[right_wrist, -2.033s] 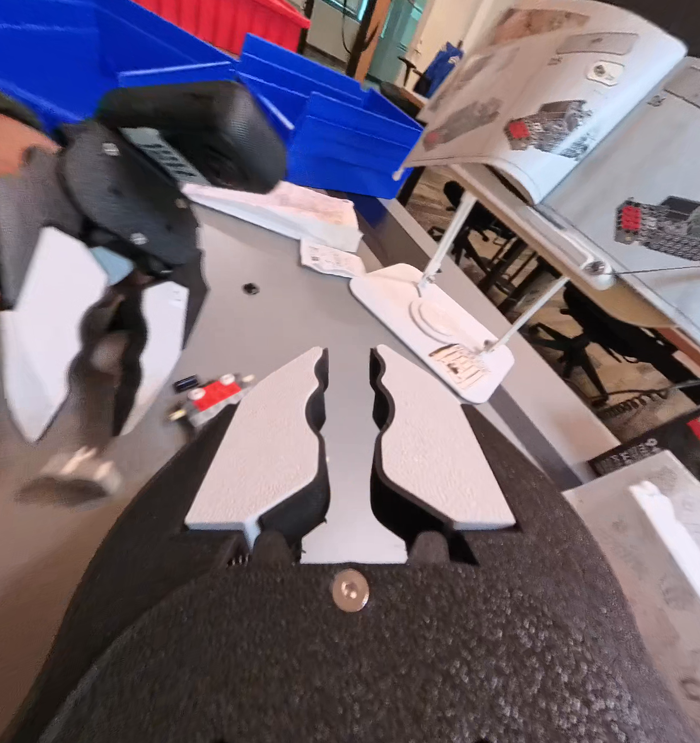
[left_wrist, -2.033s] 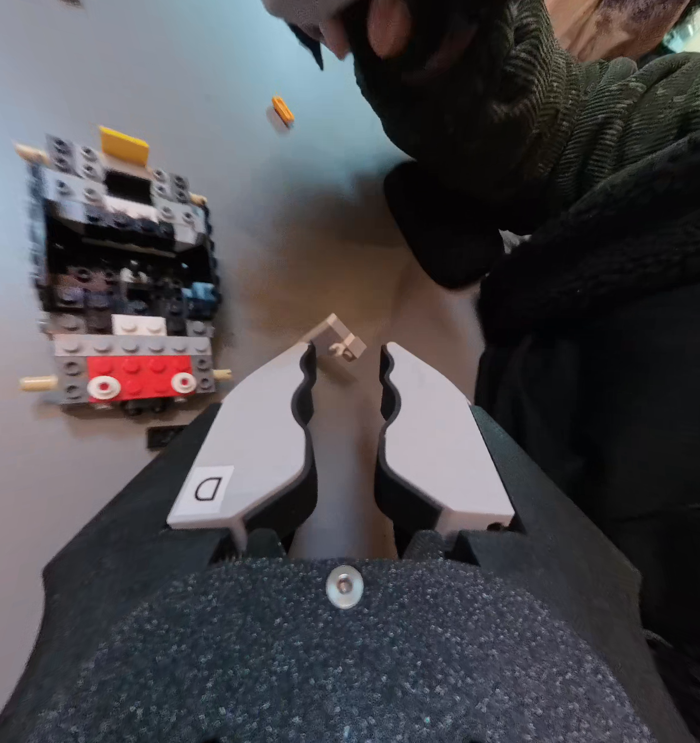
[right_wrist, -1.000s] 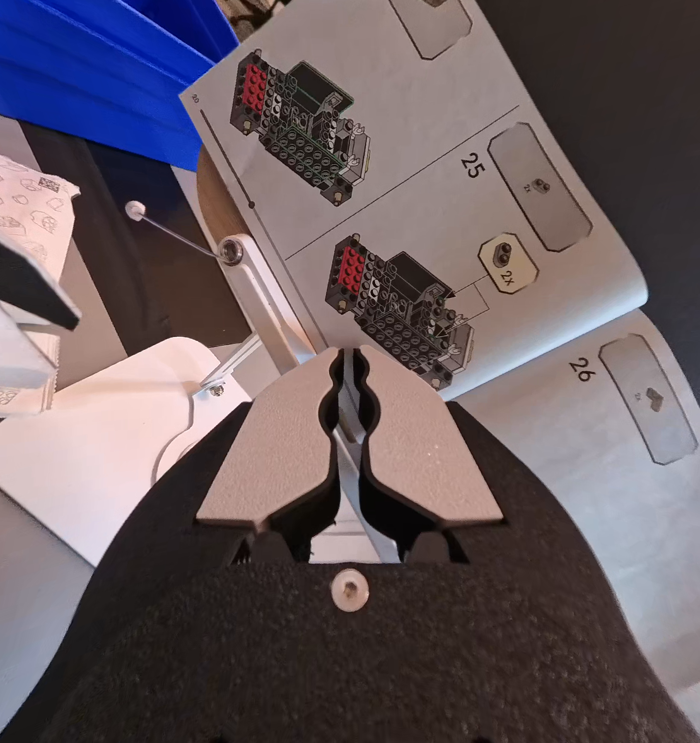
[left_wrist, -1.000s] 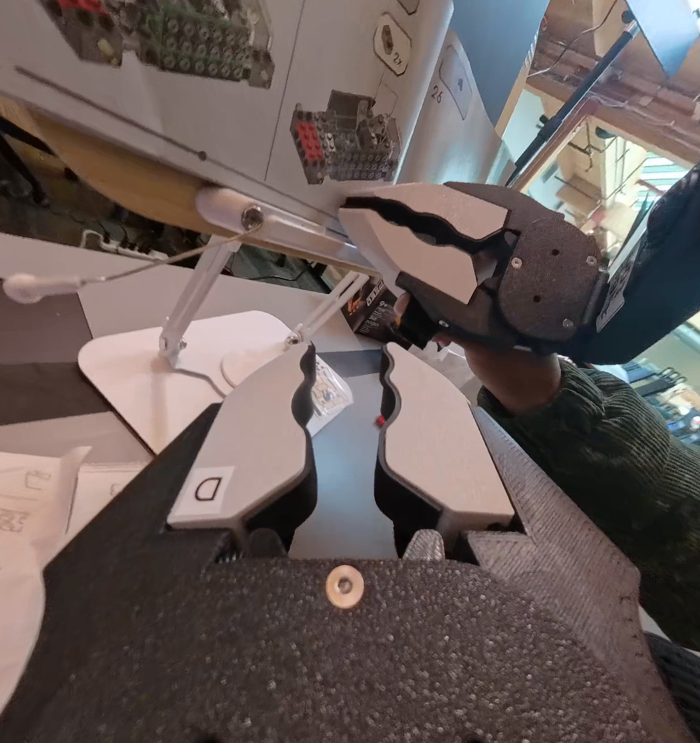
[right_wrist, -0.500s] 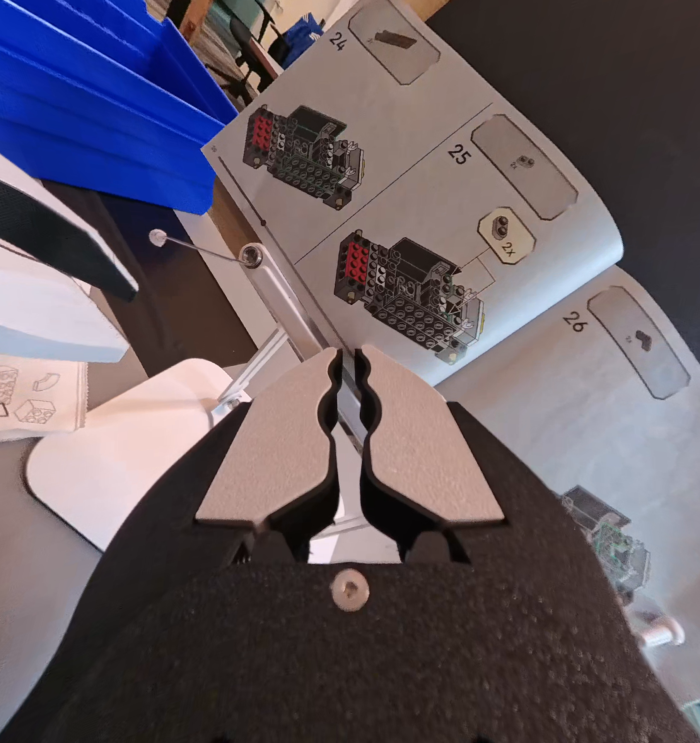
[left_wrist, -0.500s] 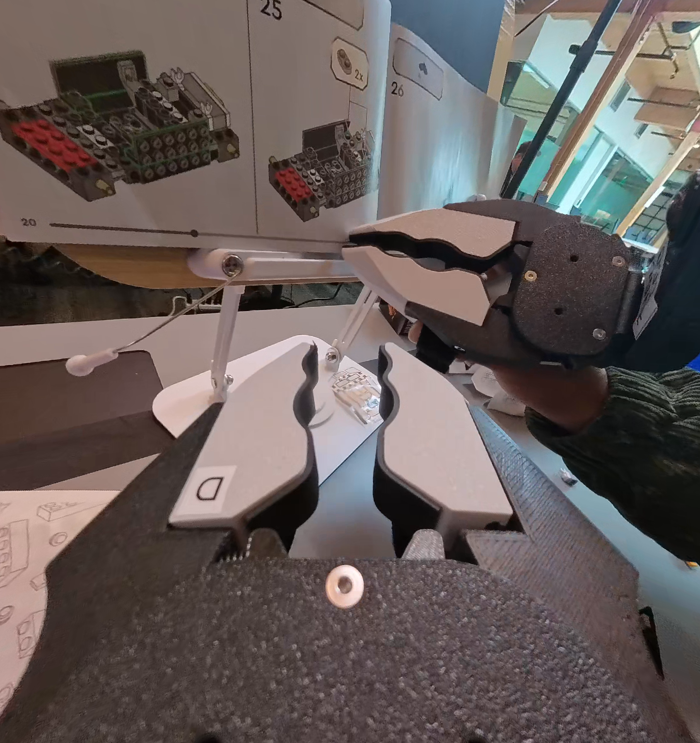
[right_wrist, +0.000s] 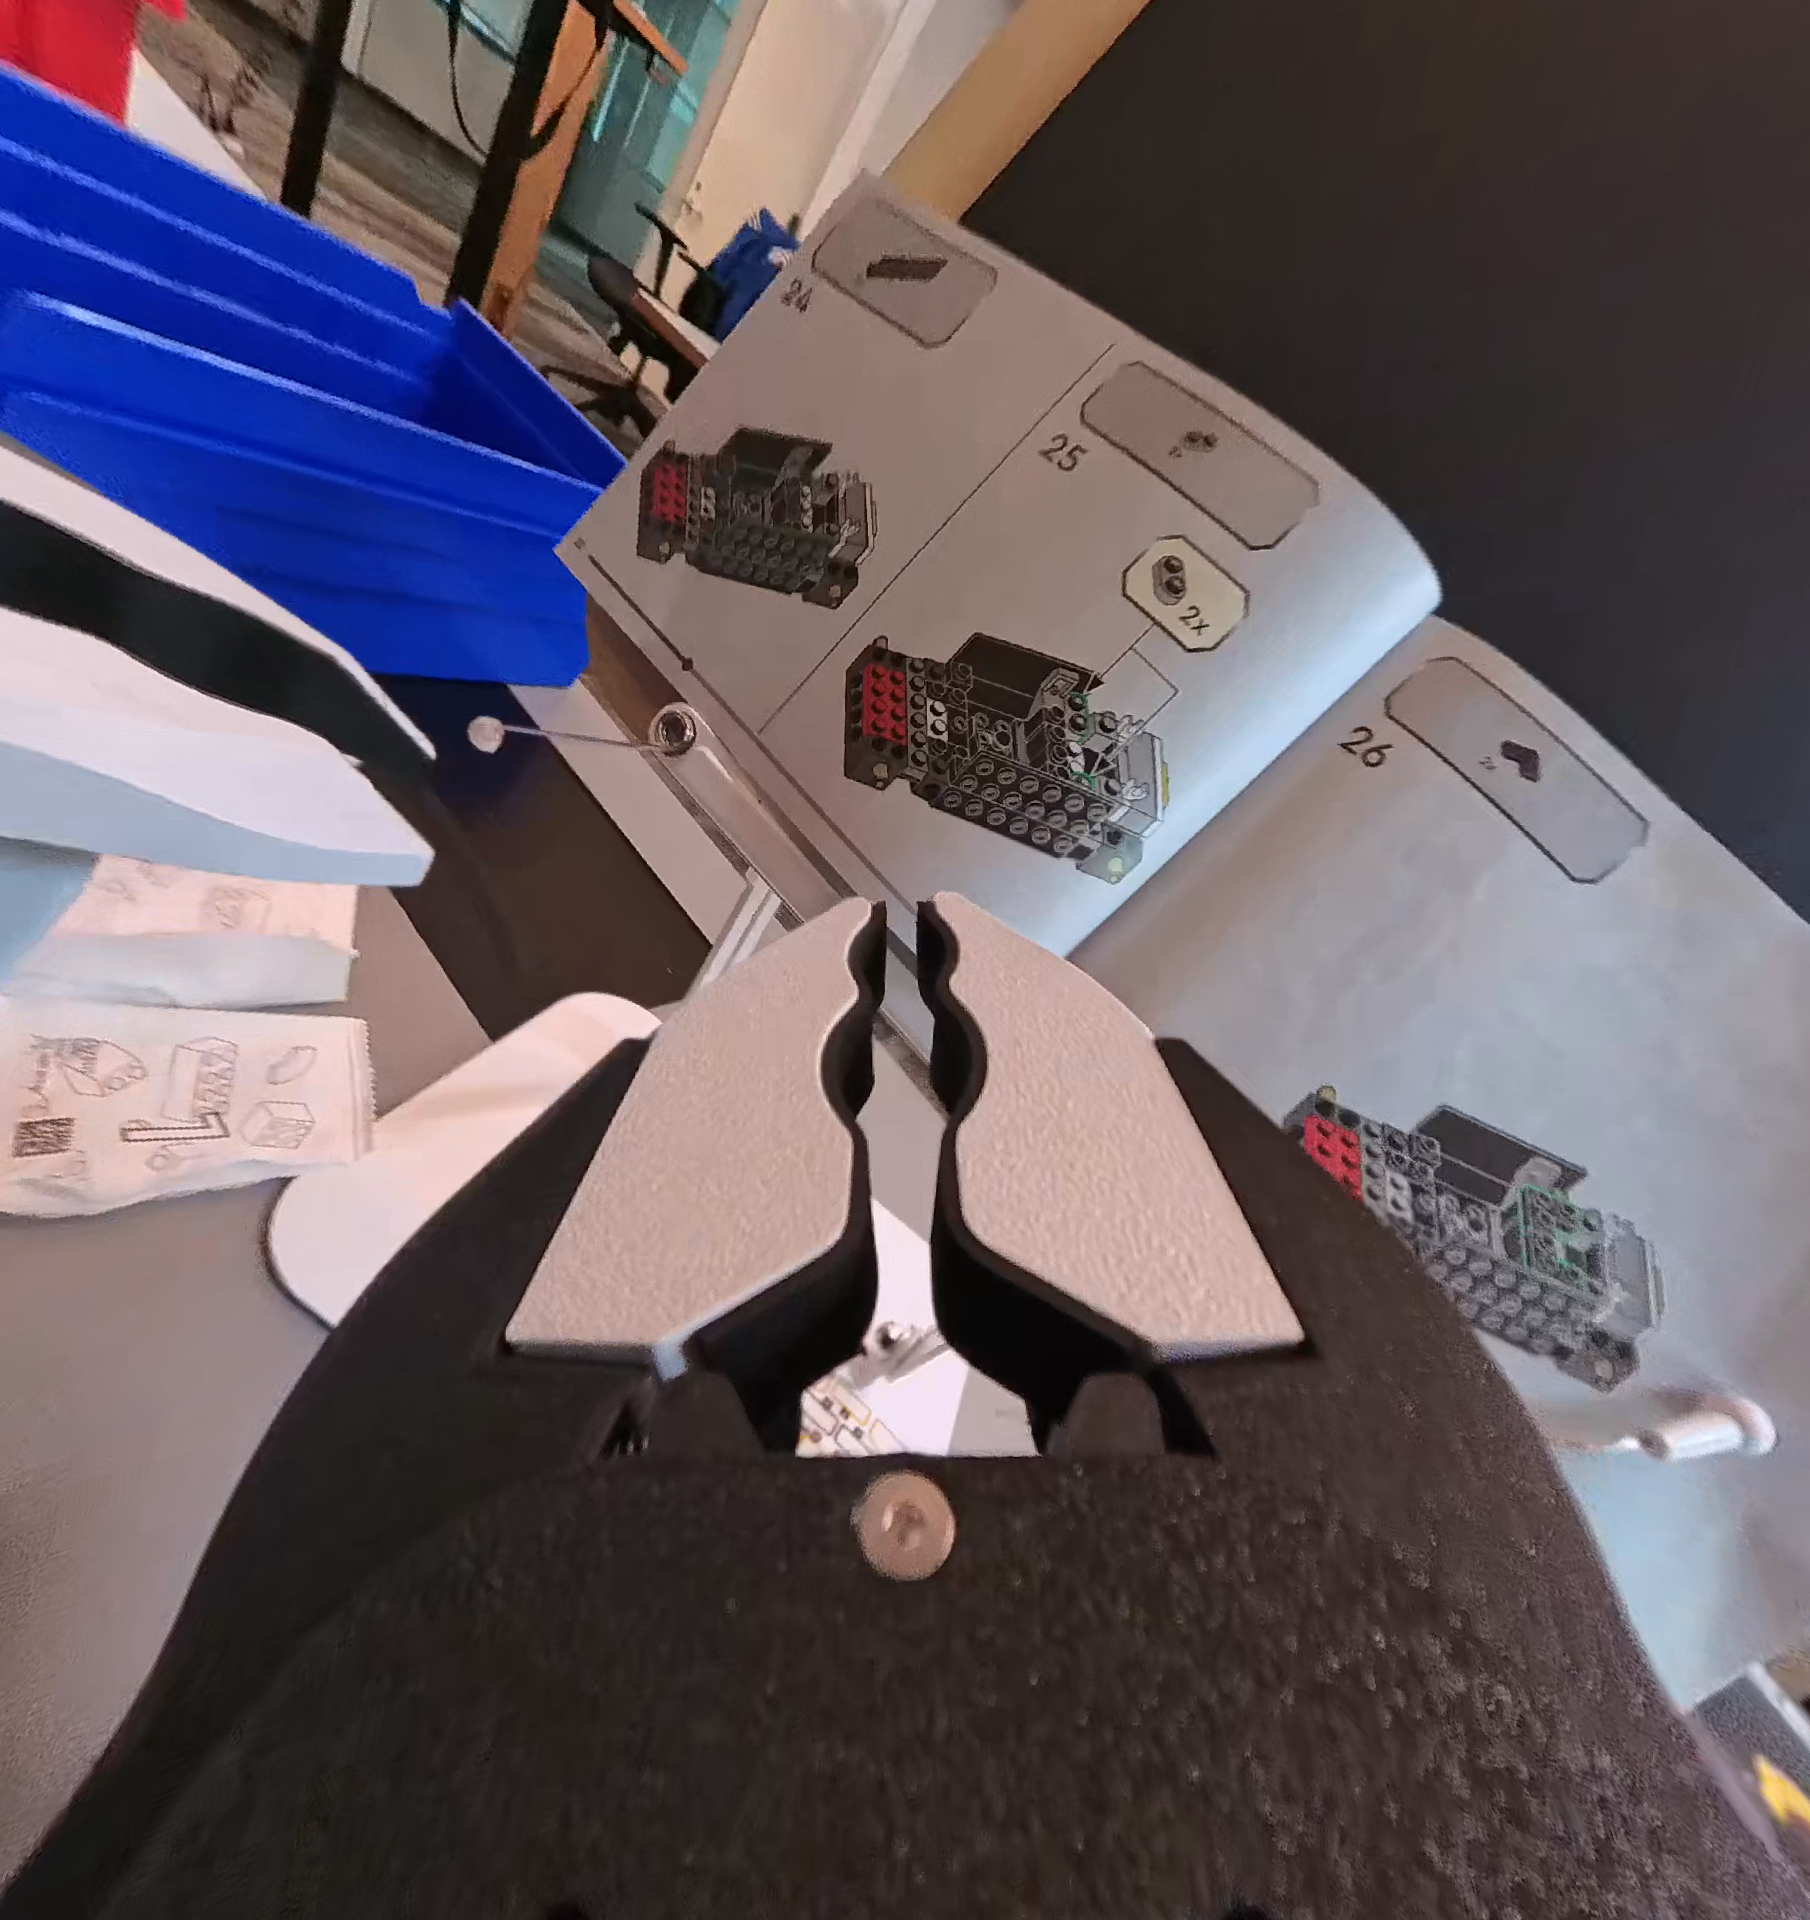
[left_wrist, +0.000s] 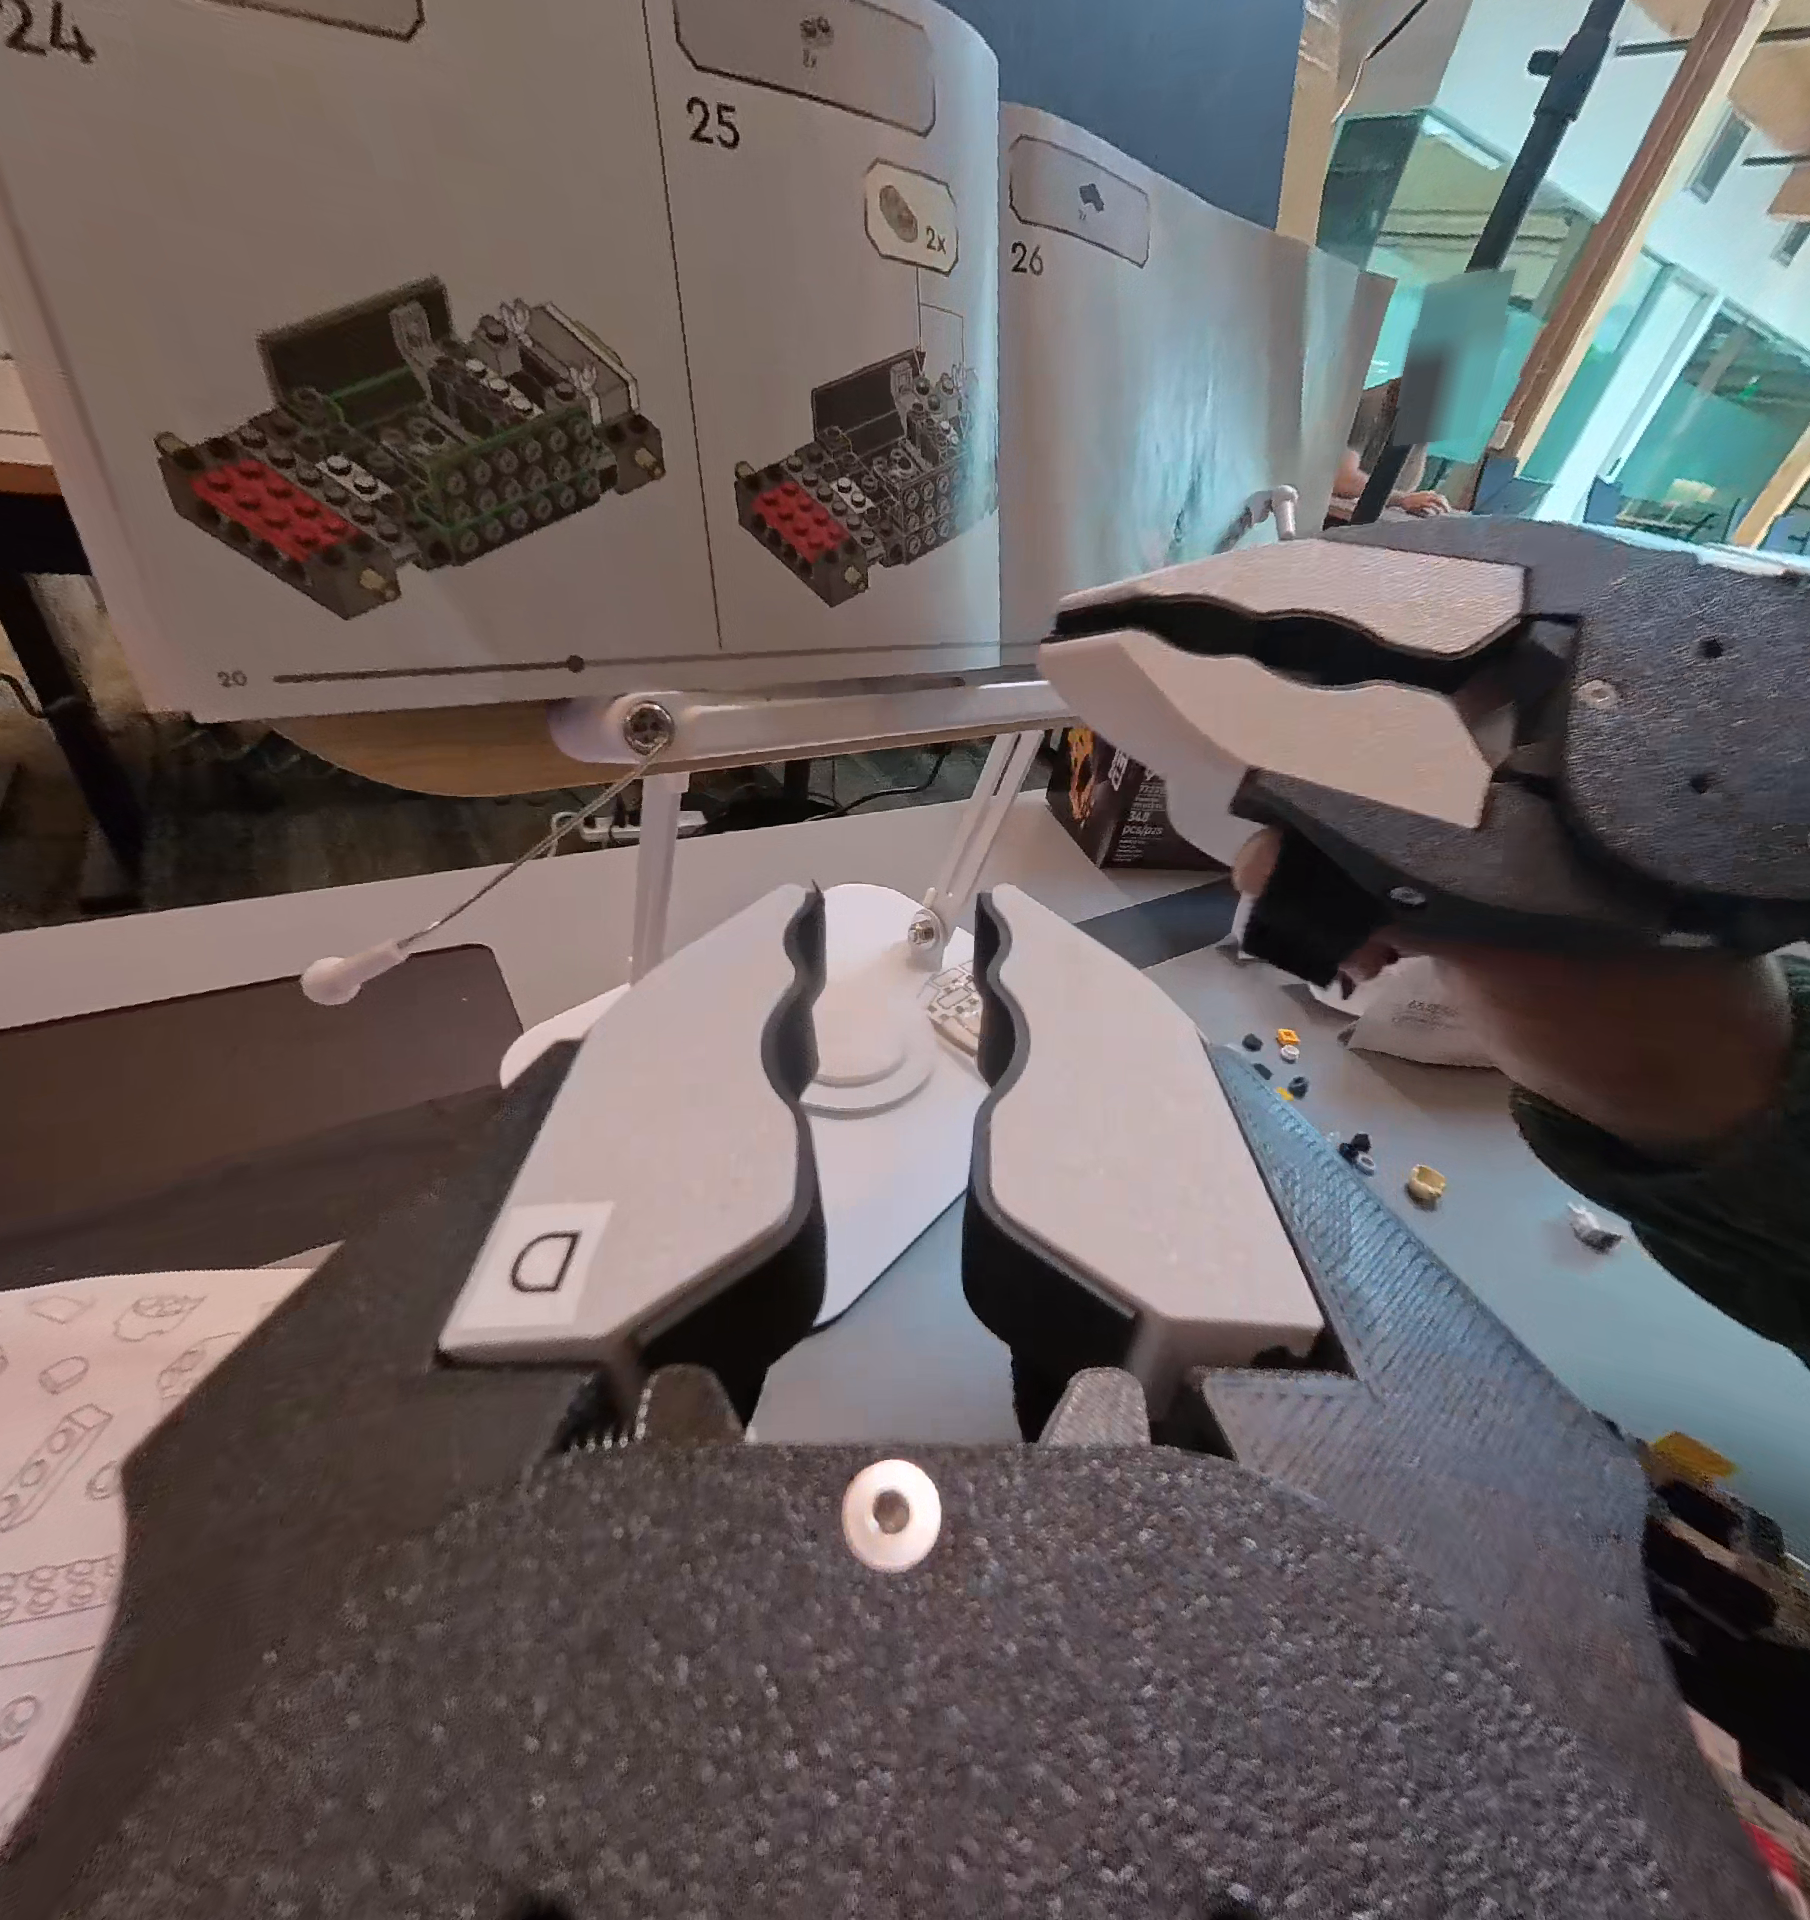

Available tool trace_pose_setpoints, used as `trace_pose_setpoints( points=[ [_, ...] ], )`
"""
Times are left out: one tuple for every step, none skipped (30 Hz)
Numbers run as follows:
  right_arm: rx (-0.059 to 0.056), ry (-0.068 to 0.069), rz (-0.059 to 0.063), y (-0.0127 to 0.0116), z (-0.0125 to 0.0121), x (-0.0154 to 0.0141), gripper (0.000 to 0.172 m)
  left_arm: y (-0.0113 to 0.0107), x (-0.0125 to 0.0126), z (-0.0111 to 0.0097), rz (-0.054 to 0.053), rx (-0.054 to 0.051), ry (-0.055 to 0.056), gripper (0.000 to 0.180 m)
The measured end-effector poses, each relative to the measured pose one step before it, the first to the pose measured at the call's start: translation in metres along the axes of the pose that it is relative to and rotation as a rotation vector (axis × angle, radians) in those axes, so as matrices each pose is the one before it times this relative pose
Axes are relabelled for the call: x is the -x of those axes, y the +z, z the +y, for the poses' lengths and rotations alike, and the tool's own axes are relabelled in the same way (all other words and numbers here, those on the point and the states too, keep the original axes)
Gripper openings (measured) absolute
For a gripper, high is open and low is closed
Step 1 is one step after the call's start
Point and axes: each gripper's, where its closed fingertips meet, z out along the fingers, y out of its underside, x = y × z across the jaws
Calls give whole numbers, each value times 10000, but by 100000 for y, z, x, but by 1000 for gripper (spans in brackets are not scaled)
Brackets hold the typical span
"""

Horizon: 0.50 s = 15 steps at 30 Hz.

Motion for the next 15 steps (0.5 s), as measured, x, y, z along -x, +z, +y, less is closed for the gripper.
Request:
trace_pose_setpoints(
  points=[
    [-126, 251, -59, -521, -258, -34, 5, -91, -38, -57, -39, 14, 137, 27],
    [-114, 257, -105, -593, -275, 12, 5, -132, -9, -103, -60, 0, 166, 27],
    [-93, 248, -134, -668, -266, 63, 6, -163, 11, -126, -67, -9, 176, 27],
    [-94, 256, -170, -762, -275, 120, 6, -194, 36, -110, -79, 6, 168, 27],
    [-120, 288, -214, -855, -329, 186, 7, -213, 48, -106, -67, 5, 152, 27],
    [-151, 292, -174, -941, -366, 148, 7, -228, 39, -109, -60, -12, 135, 26],
    [-126, 244, -143, -988, -337, 107, 7, -237, 61, -94, -65, -22, 131, 26],
    [-107, 204, -133, -987, -300, 114, 9, -215, 45, -27, -67, 1, 135, 25],
    [-98, 193, -68, -1020, -258, 61, 10, -188, 68, 11, -78, 3, 153, 25],
    [-115, 178, -15, -1071, -245, 8, 11, -177, 89, 30, -96, -4, 160, 24],
    [-143, 143, 47, -1114, -222, -38, 13, -147, 102, 46, -103, -3, 156, 23],
    [-138, 80, 116, -1137, -183, -119, 14, -129, 61, 48, -81, 1, 137, 22],
    [-131, 25, 139, -1165, -129, -140, 18, -108, 4, 57, -48, 3, 118, 21],
    [-120, -9, 178, -1171, -77, -205, 21, -104, 15, 37, -59, -4, 114, 21],
    [-89, -42, 183, -1130, 38, -227, 23, -107, 30, 0, -69, -32, 116, 20]
  ],
)
